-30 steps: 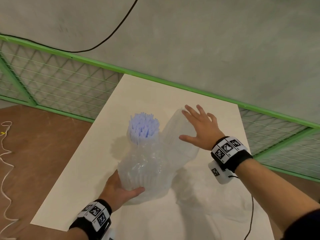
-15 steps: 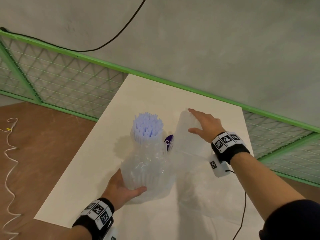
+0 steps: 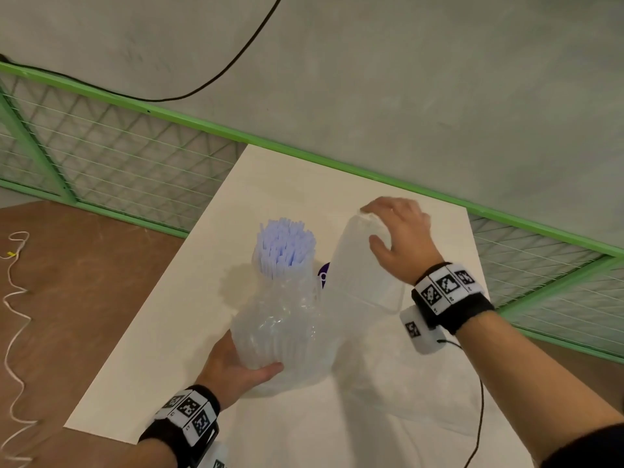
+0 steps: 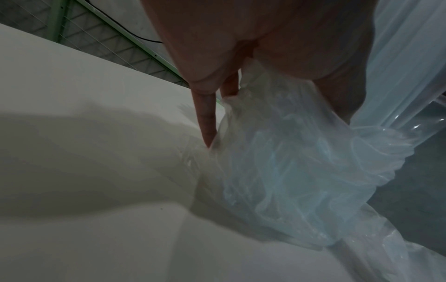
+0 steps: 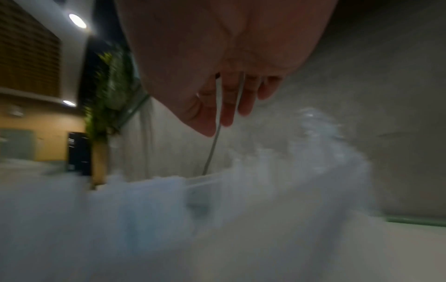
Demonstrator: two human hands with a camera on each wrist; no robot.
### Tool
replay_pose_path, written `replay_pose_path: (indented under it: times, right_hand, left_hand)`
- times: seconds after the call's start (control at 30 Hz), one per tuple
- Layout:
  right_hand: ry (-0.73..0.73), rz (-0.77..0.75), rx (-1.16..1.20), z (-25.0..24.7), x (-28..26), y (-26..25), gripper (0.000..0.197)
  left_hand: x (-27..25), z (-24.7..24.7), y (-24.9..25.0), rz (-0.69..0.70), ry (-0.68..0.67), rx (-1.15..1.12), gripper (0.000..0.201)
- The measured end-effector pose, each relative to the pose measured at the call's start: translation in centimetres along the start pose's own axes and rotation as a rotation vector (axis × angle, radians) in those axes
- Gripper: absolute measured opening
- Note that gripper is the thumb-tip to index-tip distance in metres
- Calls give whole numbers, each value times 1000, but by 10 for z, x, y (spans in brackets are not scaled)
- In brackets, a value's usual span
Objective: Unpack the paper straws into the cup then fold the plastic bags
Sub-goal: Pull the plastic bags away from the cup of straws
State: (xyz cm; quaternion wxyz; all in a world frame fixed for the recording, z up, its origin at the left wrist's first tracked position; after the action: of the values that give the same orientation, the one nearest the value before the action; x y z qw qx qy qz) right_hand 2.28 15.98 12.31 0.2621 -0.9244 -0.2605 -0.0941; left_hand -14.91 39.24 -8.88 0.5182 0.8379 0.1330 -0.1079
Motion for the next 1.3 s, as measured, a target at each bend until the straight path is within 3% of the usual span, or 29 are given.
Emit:
replay_pose_path:
  times: [0.1,0.17,0.23,0.4,0.57,0.67,0.83,0.97,1.17,1.3]
  right_hand:
    - [-158,-164,57,25,-22,-50,47]
    - [-318,-168,-3,50,-38,-70,60]
    - [-389,-172,-115,67,-47,-79,72]
    - [-406,-247,-168,82,-58,-89,66]
    - [-410,-284,74,83,-72,-103,55]
    - [-452,-203,221,88,-78,-102,52]
    - [-413,-87,364,92,-81,-94,45]
    - [-297,-46,510,89,-86,-91,30]
    - [-89,0,643,86,-90,-84,25]
    - [-66,75,758,90,-93,-80,31]
  left_hand:
    - [-4,-1,1,-6,4,-29,77]
    - [-7,0,4,3,1,-41,73]
    - [-9,0,5,2,-10,-51,72]
    - [-13,-2,5,0,-29,-48,73]
    - [-15,-3,3,12,-53,-21,76]
    - [-16,-3,0,-12,-62,-35,73]
    - [-20,-5,5,-41,-64,-88,71]
    - [-21,-5,7,-47,-68,-84,70]
    - [-19,-7,10,-27,-47,-41,69]
    - [-17,-6,9,-28,-60,-16,69]
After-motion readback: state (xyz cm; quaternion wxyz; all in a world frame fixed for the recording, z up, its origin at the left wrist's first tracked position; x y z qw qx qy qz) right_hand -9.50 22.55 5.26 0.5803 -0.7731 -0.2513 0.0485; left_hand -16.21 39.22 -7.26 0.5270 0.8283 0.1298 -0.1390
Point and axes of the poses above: each hand's wrist, its own x-axis towards the middle knuckle, its own z-axis out of the palm, y = z × x, the point moved 9 cm from there along x, towards the middle knuckle, and after that the axes turned 13 degrees about x, right-handed, at the moved point
